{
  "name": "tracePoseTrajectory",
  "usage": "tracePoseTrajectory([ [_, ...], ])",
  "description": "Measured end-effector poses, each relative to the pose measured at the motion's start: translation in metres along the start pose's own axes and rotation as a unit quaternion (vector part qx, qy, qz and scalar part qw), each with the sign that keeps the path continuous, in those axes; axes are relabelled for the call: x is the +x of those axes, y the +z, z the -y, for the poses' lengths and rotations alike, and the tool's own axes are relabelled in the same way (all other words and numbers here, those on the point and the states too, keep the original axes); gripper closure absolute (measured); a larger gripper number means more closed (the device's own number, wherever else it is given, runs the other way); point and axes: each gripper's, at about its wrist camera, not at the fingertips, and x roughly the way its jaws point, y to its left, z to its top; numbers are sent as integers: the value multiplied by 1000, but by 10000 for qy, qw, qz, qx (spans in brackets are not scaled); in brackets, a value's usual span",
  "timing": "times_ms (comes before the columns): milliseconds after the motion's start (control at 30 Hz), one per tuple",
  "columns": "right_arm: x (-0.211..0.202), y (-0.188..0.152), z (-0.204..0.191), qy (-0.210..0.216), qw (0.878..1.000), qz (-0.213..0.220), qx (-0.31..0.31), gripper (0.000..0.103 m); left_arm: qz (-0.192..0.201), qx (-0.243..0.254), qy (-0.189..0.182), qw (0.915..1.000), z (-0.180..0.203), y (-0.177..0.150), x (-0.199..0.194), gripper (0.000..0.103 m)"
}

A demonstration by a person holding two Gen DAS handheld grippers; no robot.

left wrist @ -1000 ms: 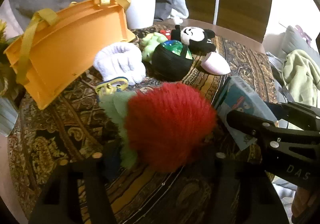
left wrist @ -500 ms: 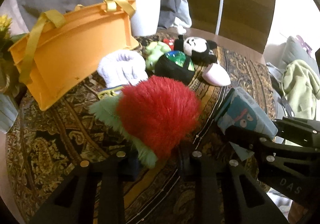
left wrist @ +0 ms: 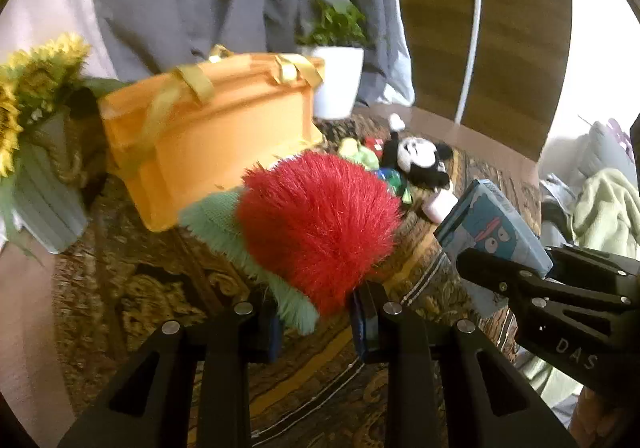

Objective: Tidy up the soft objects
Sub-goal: 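Close the left tool on the red pompom while the right tool grasps the tissue box, then lift the red pompom with the left tool while the right tool carries the tissue box over the crate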

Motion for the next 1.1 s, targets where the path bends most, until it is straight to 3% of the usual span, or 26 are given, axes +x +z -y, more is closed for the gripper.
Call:
tracePoseTrajectory([
  [367, -27, 40, -17, 322, 9981, 479, -235, 75, 607, -266, 351, 9972, -13, 32, -49, 76],
  [633, -35, 79, -19, 722, 9927, 810, -523, 75, 1005, -504, 780, 9906, -16, 61, -71, 76],
  [1100, -7, 161, -5, 1827, 9694, 957, -1331, 75, 1412, -1171, 1969, 9631, 1, 110, -66, 76],
])
